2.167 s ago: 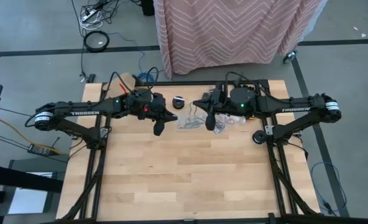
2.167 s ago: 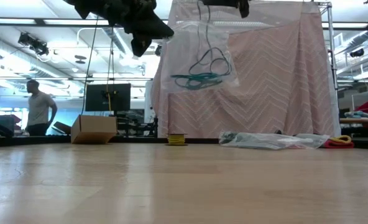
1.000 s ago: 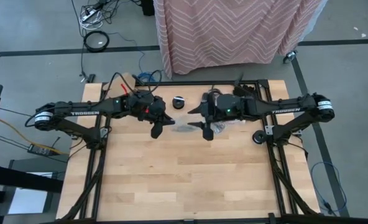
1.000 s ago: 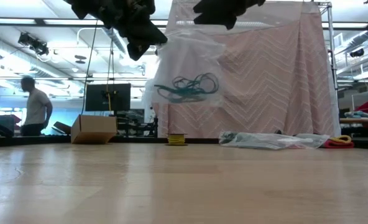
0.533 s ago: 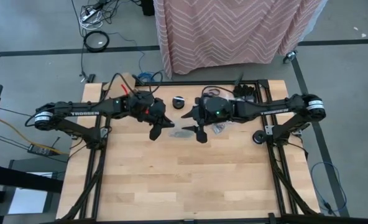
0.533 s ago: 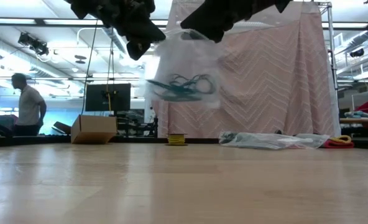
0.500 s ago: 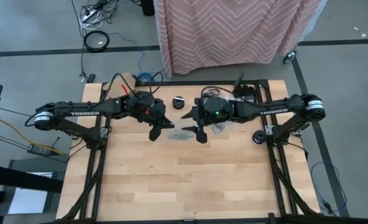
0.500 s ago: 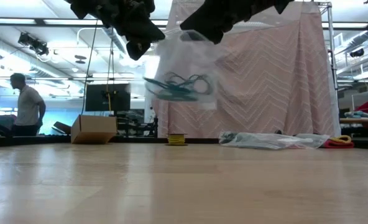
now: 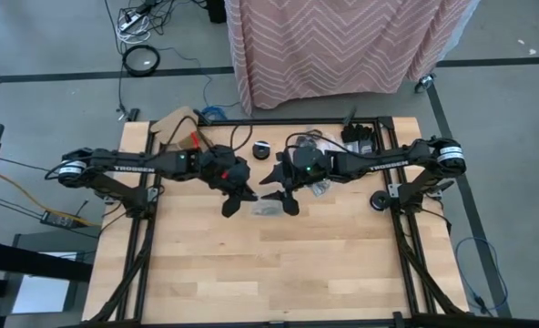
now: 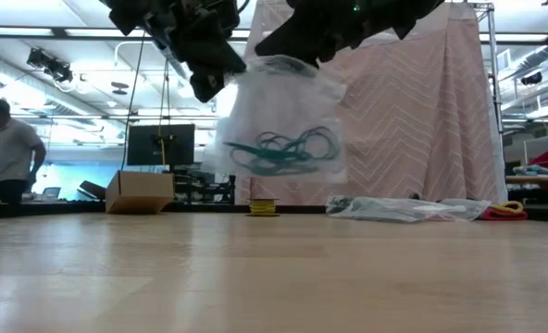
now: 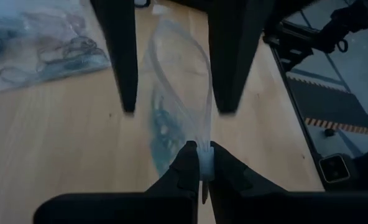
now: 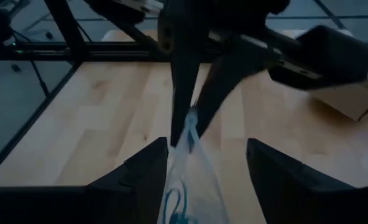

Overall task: Sort rubber bands
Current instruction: Close the transparent zip bag

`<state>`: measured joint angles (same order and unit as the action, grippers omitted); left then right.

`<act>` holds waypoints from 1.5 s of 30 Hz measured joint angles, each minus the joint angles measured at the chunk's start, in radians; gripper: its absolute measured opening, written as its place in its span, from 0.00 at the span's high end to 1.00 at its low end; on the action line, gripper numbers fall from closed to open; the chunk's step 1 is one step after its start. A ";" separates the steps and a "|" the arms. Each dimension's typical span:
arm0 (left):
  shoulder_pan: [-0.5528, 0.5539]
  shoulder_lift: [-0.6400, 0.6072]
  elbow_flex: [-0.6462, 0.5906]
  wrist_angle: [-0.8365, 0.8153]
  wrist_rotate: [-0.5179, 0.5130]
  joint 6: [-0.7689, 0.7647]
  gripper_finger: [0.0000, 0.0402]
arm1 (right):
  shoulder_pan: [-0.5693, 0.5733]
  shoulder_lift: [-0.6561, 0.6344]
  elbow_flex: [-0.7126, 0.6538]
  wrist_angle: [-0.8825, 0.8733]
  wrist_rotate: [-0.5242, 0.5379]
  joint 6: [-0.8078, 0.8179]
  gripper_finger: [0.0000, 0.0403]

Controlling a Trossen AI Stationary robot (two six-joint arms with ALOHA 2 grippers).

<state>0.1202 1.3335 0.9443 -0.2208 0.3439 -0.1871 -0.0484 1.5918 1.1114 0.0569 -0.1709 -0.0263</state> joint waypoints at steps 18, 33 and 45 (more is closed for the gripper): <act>0.000 0.007 0.001 0.044 -0.058 -0.043 0.89 | -0.001 -0.020 0.000 -0.099 0.070 0.154 0.99; 0.010 0.001 0.065 -0.049 -0.091 -0.050 0.69 | -0.015 -0.051 0.000 -0.090 0.063 0.177 1.00; 0.011 0.000 0.200 -0.278 -0.190 0.102 0.82 | -0.046 -0.102 0.000 -0.126 0.077 0.158 1.00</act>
<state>0.1310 1.3338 1.1440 -0.4984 0.1539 -0.0849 -0.0945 1.4899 1.1118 -0.0695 -0.0940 0.1316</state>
